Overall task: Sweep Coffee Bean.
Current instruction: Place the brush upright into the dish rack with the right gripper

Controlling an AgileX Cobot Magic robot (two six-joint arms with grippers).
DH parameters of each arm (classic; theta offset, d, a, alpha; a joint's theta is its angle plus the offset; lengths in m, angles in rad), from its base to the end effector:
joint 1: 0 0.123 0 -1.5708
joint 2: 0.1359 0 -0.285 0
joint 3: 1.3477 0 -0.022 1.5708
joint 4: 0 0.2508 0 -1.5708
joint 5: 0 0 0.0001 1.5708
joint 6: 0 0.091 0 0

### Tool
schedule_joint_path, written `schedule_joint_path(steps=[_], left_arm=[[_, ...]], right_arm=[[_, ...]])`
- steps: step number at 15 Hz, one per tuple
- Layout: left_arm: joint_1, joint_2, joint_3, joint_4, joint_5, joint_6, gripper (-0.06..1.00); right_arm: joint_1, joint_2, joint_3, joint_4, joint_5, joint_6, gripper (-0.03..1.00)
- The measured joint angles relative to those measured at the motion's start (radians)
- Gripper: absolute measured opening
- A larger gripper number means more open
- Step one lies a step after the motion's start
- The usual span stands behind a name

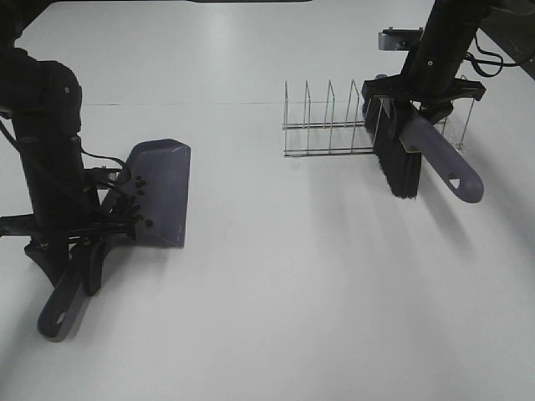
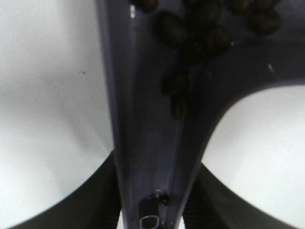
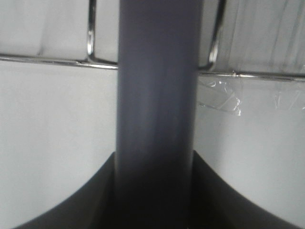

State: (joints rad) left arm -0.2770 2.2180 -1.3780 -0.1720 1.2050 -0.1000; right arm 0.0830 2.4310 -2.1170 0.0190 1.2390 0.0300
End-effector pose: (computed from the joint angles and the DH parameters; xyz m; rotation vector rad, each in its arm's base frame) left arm 0.3476 -0.1140 0.0863 -0.1145 -2.7309 0.0995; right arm 0.4961 0.0429 0.1525 -0.0725 3.0367 0.0367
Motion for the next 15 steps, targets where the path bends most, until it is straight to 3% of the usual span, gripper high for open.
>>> schedule_joint_path(steps=[7,15], left_arm=[[0.000,0.000,0.000,0.000,-0.001,0.000,0.31],[0.000,0.000,0.000,0.000,-0.001,0.000,0.31]], right_arm=[[0.001,0.026,-0.035,0.004,-0.007,0.074,0.34],[0.001,0.037,-0.054,-0.002,-0.013,0.081,0.37]])
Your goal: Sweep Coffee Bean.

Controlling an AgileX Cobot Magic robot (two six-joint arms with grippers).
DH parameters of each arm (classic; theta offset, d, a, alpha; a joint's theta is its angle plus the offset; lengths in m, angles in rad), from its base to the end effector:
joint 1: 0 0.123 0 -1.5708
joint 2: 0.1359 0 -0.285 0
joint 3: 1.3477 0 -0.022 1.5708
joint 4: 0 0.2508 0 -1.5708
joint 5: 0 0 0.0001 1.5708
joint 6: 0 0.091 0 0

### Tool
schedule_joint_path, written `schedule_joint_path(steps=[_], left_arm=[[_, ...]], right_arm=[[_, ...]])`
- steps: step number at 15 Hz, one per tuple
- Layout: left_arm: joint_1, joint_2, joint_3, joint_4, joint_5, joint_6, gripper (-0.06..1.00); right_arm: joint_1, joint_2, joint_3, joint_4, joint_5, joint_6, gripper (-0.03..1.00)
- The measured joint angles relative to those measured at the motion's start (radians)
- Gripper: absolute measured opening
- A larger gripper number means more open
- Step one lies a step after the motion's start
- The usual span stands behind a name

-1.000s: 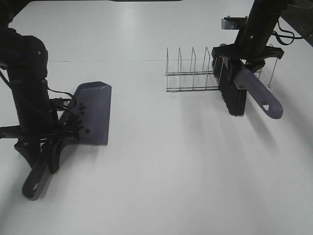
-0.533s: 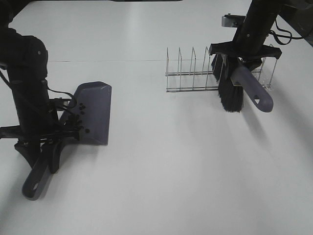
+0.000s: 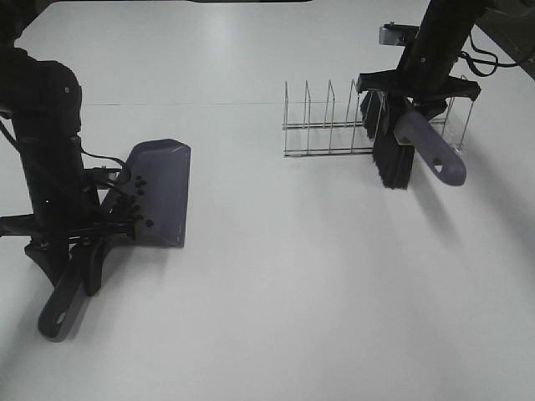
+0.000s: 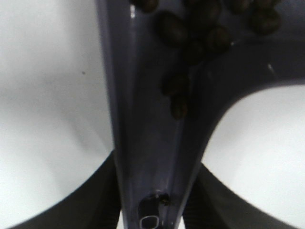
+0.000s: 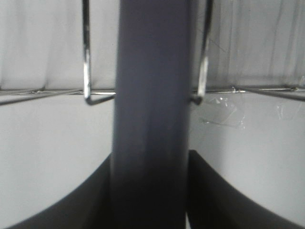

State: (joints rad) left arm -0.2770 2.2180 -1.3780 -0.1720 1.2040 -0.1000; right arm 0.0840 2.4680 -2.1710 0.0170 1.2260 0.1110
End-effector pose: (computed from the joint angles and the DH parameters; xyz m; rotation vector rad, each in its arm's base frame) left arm 0.3477 -0.1140 0.0862 -0.1145 -2.7319 0.0997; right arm 0.5049 0.0440 0.1481 0.0476 3.0081 0.0443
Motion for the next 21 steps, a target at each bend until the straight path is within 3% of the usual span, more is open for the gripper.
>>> schedule_joint_path(steps=[2,4,10,12,15,18,21], left_arm=[[0.000,0.000,0.000,0.000,0.000,0.000,0.31],[0.000,0.000,0.000,-0.003,-0.003,0.000,0.31],[0.000,0.000,0.000,-0.005,-0.003,0.001,0.31],[0.000,0.000,0.000,-0.021,-0.007,0.001,0.42],[-0.004,-0.023,0.000,-0.049,-0.041,0.007,0.73],[-0.004,-0.080,0.012,-0.007,-0.150,0.026,0.77],[-0.004,-0.224,0.013,0.010,-0.151,0.030,0.77]], right_arm=[[-0.004,0.007,-0.029,-0.005,-0.001,-0.017,0.63],[-0.005,0.011,-0.104,-0.005,-0.001,-0.018,0.75],[-0.005,-0.040,-0.143,0.000,-0.004,-0.036,0.77],[-0.005,-0.104,-0.119,0.002,-0.003,-0.045,0.77],[-0.005,-0.228,-0.026,0.001,-0.003,-0.081,0.77],[-0.005,-0.360,0.086,0.001,-0.003,-0.095,0.77],[-0.005,-0.528,0.264,0.001,-0.003,-0.133,0.77]])
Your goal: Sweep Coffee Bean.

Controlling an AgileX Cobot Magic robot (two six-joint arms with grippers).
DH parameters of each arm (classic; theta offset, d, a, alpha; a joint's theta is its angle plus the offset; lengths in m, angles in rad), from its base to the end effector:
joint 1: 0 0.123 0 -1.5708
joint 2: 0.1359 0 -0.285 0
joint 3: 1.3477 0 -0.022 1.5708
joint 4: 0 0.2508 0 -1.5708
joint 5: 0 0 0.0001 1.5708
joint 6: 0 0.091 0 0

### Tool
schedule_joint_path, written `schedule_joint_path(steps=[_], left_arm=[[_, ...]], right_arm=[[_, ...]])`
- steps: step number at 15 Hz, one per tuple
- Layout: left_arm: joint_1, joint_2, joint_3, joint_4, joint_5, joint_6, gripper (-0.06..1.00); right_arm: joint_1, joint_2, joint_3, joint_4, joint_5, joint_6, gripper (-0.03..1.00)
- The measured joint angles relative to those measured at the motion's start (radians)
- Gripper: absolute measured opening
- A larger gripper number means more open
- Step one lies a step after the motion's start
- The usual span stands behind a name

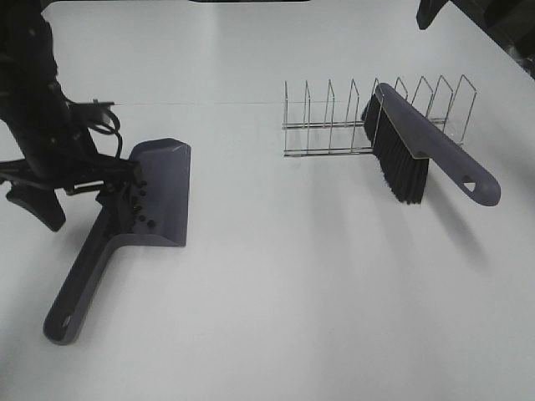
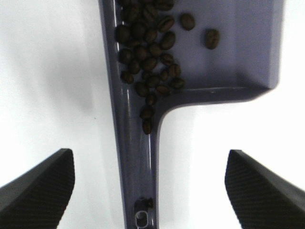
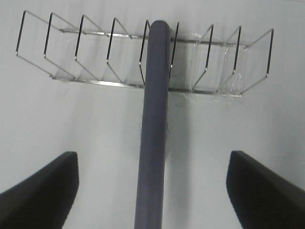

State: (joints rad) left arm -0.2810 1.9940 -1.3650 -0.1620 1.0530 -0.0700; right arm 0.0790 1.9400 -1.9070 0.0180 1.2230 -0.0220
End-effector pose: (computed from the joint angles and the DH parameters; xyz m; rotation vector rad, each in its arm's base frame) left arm 0.3574 -0.1164 0.1640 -0.1989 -3.0803 0.2063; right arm 0.4212 0.0349 0.3242 -0.1346 2.7367 0.0408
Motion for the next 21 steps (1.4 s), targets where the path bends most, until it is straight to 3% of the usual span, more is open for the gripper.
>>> schedule_joint_path(steps=[7,10,16,21], left_arm=[[0.000,-0.331,0.001,0.127,0.029,0.000,0.77],[0.000,-0.423,0.061,0.162,0.046,-0.018,0.77],[0.000,-0.723,0.381,0.179,0.020,-0.116,0.77],[0.000,-1.037,0.645,0.162,-0.002,-0.131,0.77]], right_arm=[[0.000,-0.429,0.518,0.000,-0.001,-0.064,0.77],[0.000,-0.600,0.703,-0.001,-0.010,-0.074,0.77],[0.000,-0.976,1.092,-0.001,-0.096,-0.088,0.77],[0.000,-1.243,1.340,0.003,-0.117,-0.089,0.77]])
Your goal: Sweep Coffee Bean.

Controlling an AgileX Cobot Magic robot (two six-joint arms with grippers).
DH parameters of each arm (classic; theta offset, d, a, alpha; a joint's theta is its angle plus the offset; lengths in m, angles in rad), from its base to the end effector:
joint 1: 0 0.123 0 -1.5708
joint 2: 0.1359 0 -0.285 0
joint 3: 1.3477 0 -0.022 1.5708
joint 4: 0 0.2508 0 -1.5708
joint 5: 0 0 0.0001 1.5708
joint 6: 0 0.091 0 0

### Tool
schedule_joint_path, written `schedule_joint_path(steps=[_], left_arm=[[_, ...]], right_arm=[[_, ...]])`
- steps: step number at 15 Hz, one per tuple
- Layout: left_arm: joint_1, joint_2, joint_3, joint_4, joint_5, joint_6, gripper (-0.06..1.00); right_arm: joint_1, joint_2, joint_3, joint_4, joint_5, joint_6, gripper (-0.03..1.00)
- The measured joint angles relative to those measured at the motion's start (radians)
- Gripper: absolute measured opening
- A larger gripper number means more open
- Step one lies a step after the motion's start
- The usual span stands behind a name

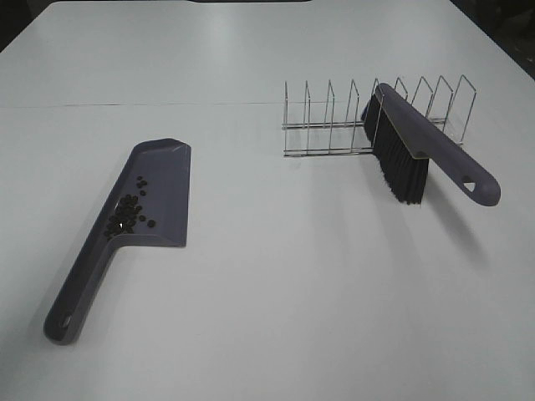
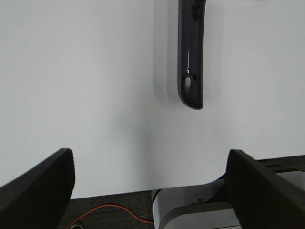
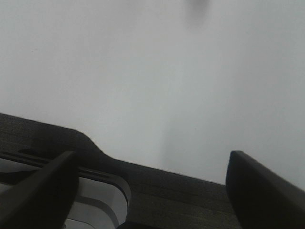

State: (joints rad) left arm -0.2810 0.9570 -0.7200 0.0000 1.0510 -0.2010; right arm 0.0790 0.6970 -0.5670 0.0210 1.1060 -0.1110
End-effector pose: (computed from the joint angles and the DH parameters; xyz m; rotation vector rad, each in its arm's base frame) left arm 0.1470 -0.0424 0.2755 0.1112 2.7774 -0.1242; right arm 0.0965 0.0094 0.2621 -0.2506 2.7077 0.0189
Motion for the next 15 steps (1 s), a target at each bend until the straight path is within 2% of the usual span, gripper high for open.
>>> schedule_joint_path(steps=[4,7,13,15], left_arm=[[0.000,-0.203,0.117,0.000,-0.001,0.000,0.77],[0.000,-0.376,0.189,0.000,0.016,0.002,0.77],[0.000,-0.688,0.195,0.000,0.026,0.016,0.77],[0.000,-0.877,0.195,0.000,0.026,0.050,0.77]], right_arm=[[0.000,-0.197,0.097,0.043,0.006,0.000,0.77],[0.000,-0.333,0.103,0.052,0.005,0.000,0.77],[0.000,-0.504,0.104,0.055,0.005,0.000,0.77],[0.000,-0.559,0.104,0.057,0.005,0.000,0.77]])
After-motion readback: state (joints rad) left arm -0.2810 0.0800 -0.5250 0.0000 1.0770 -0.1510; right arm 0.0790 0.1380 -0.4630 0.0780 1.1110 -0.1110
